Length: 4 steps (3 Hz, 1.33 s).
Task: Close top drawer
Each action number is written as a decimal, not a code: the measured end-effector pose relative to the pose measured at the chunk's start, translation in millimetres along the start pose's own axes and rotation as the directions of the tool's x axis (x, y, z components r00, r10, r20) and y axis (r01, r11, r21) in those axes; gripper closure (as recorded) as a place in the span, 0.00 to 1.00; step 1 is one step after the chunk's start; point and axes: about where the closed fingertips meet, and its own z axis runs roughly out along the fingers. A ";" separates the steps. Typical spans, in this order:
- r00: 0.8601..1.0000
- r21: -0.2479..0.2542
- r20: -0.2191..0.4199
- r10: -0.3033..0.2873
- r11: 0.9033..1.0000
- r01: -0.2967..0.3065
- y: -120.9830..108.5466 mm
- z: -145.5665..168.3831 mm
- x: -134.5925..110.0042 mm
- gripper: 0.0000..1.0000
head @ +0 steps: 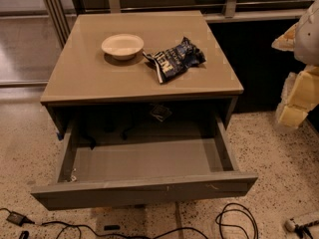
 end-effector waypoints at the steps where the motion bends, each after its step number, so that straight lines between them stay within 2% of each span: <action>1: 1.000 0.000 0.000 0.000 1.000 0.000 0.0 0.0 0.0 0.00; 3: 0.989 -0.045 0.128 0.075 0.997 -0.069 28.1 38.4 4.8 0.50; 4: 0.975 -0.097 0.206 0.086 0.993 -0.067 54.2 71.4 -1.6 0.73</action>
Offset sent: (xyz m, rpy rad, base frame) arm -0.0125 0.0077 -0.0452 0.1656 0.0200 -0.0350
